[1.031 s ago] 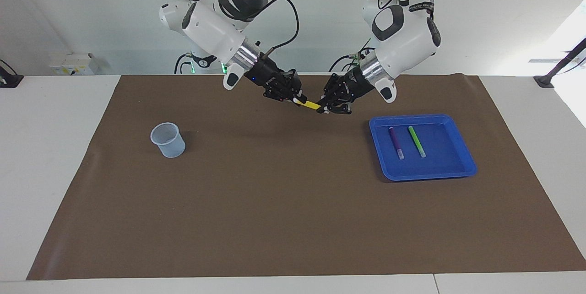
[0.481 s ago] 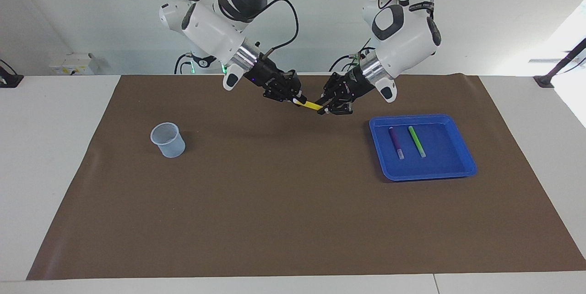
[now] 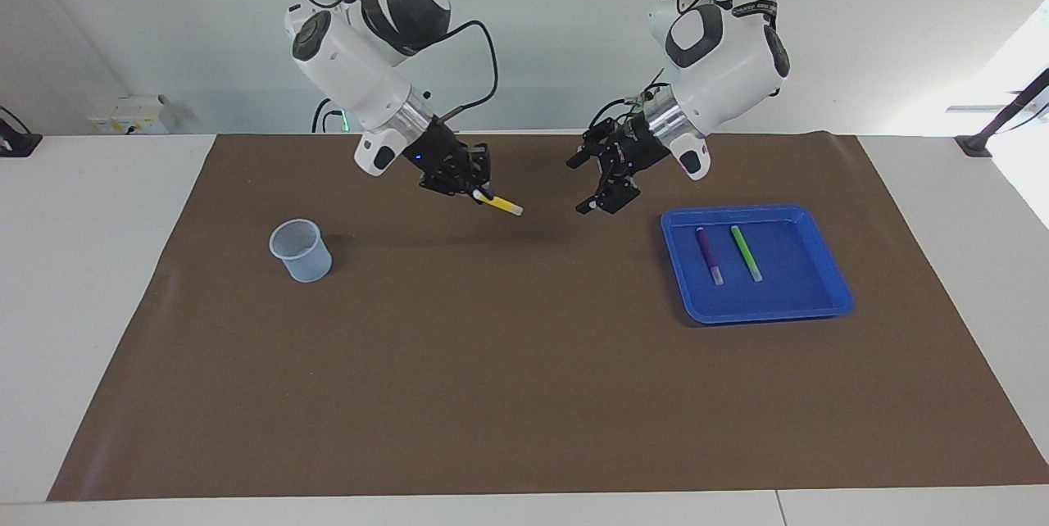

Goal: Transfer and insert pens with both arms
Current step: 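Insert the yellow pen into the clear cup with the right gripper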

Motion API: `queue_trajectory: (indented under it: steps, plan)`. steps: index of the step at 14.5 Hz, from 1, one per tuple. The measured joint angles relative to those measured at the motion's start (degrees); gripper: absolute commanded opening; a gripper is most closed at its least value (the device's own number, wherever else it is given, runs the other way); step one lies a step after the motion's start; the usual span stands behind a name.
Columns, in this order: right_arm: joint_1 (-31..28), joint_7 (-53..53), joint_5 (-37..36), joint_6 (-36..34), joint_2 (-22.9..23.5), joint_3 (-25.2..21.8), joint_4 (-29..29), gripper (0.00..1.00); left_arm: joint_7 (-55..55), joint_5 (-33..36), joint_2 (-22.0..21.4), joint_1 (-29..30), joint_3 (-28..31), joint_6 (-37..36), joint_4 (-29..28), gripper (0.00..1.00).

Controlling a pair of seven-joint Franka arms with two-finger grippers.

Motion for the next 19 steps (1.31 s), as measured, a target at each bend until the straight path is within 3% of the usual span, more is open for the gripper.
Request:
queue_trajectory:
  steps: [4,7,12,15,19]
  plan:
    - [-9.38,-9.55,-16.18,-13.34,-1.22,-0.40,4.36,0.00,7.78,8.61,-0.05,0.90,0.57,-3.91,-0.06,1.00]
    - [-15.58,-16.41,-23.78,-17.24,-1.33,-0.53,6.61,0.00,18.93,13.45,-0.13,5.98,1.13,-8.18,-0.10,1.00]
    - [-18.47,-19.97,-31.90,-16.36,-0.73,-0.54,4.29,0.00,39.96,23.93,-0.17,13.50,1.47,-10.65,-2.04,1.00]
    - [-19.16,-21.28,-33.60,-14.05,-0.64,-0.54,2.91,0.00,58.55,29.12,-0.13,18.92,1.53,-10.43,-4.82,1.00]
    - [-20.21,-23.75,-33.63,-7.11,-0.34,-0.52,-1.44,0.00,77.70,39.33,0.84,23.31,1.63,-4.71,-9.15,1.00]
